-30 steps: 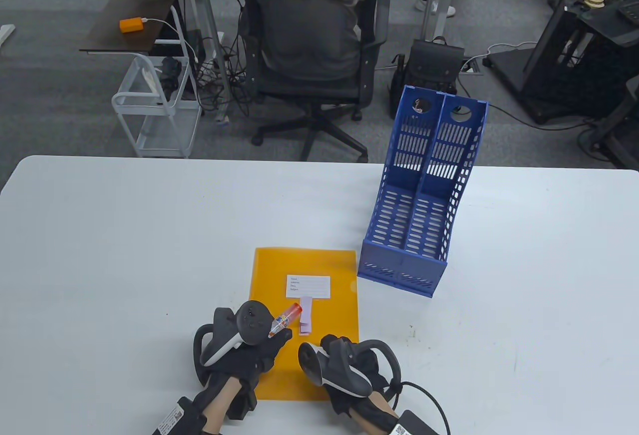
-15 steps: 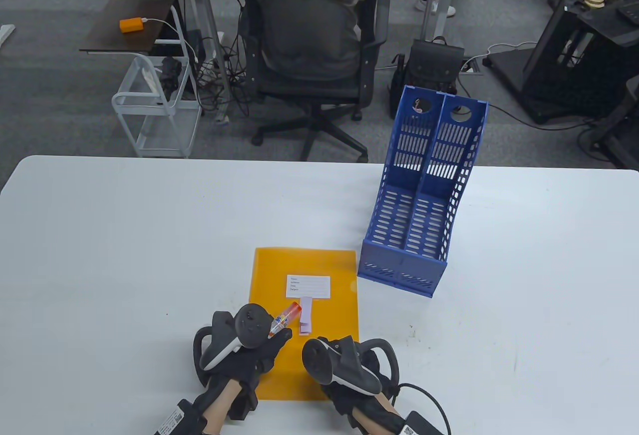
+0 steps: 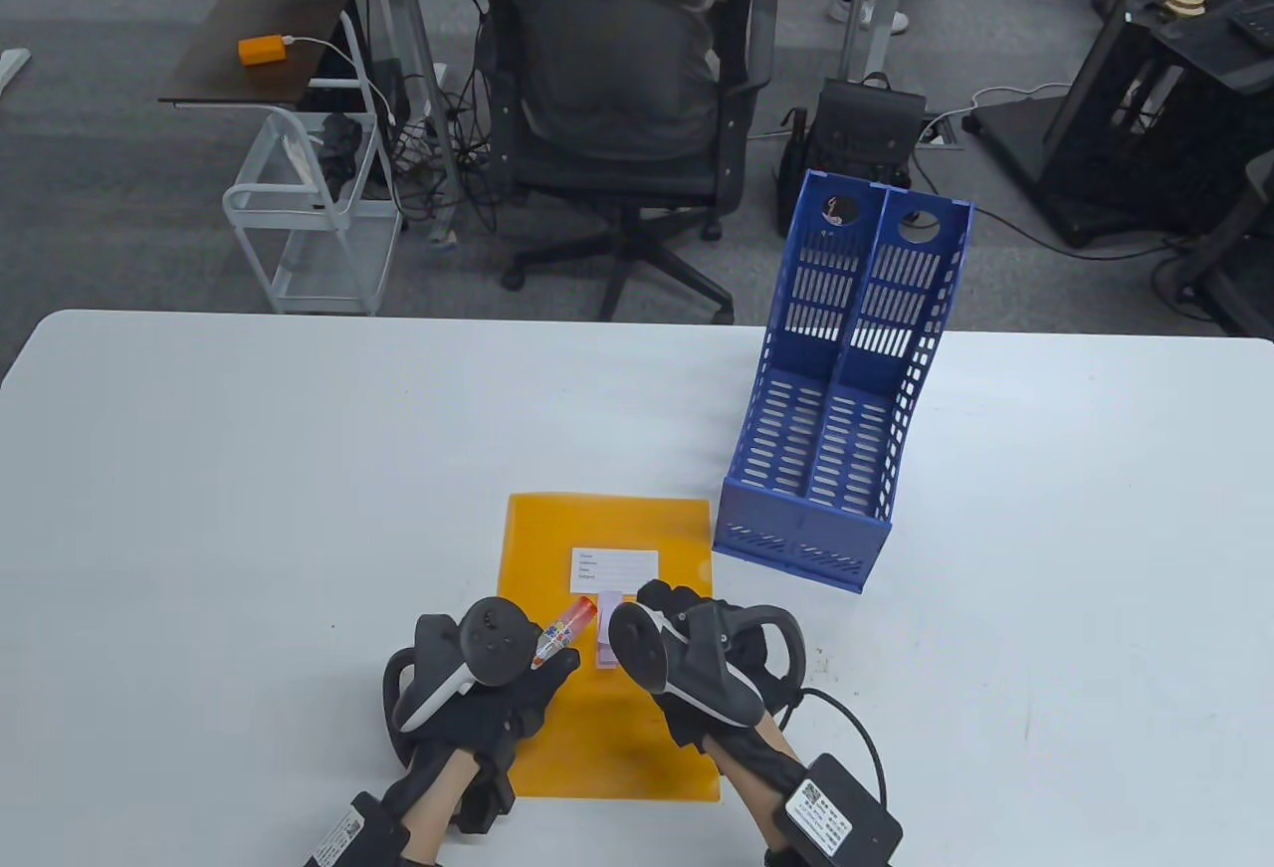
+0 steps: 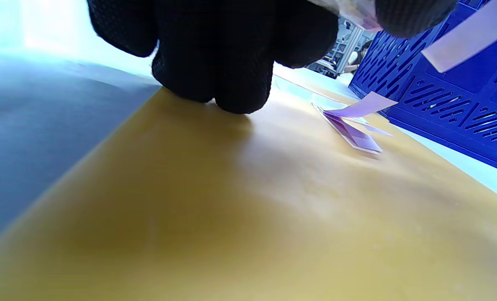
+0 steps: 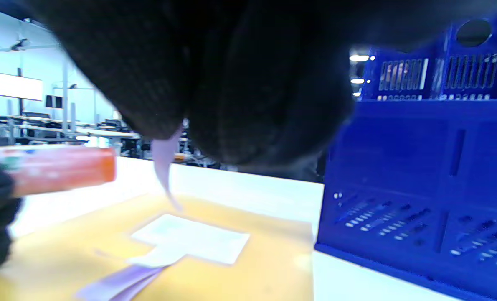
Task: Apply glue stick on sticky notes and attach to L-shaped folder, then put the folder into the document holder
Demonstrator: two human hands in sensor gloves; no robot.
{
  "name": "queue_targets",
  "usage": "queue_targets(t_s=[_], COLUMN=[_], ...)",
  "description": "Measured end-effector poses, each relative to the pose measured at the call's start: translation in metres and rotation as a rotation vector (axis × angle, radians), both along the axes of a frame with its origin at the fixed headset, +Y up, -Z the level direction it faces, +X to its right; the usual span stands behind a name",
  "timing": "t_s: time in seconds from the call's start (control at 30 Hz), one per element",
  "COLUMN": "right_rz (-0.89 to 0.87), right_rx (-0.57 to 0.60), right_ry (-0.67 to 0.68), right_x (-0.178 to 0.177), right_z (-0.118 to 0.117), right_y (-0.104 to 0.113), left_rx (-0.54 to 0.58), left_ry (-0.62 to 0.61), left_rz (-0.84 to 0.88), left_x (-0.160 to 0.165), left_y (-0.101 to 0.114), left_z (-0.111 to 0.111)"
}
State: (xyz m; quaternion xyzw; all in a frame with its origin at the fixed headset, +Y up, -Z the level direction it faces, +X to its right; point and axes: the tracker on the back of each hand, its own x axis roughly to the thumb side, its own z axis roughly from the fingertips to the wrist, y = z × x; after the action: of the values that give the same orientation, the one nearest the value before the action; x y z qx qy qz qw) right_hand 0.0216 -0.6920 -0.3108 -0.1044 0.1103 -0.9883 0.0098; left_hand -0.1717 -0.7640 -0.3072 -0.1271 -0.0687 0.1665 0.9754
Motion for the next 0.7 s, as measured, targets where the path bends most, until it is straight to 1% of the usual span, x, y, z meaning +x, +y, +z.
queue_targets(t_s=[0.07, 0.13, 0.37, 0.5, 0.7], right_rz=[0.017, 0.032, 0.071, 0.072, 0.084], right_rx=[0.033, 0.041, -0.024, -0.050, -0.076], right_ry=[-0.027, -0.041, -0.081, -0.076, -0.022], right_x=[-0.005, -0.009, -0.025, -0.029, -0.036], right_z=[-0.009, -0.016, -0.039, -0.044, -0.041], right_y=[-0.005, -0.011, -0.041, -0.050, -0.059], left_rx=[-0.002, -0.001, -0.013, -0.020, -0.026], left_ry=[0.005, 0.011, 0.012, 0.017, 0.008], left_rz=[-0.001, -0.009, 0.002, 0.017, 0.027], left_x=[-0.001, 0.000, 0.000, -0.002, -0.003], left_y=[0.000, 0.001, 0.001, 0.001, 0.001], left_z=[0.000, 0.000, -0.002, -0.004, -0.005])
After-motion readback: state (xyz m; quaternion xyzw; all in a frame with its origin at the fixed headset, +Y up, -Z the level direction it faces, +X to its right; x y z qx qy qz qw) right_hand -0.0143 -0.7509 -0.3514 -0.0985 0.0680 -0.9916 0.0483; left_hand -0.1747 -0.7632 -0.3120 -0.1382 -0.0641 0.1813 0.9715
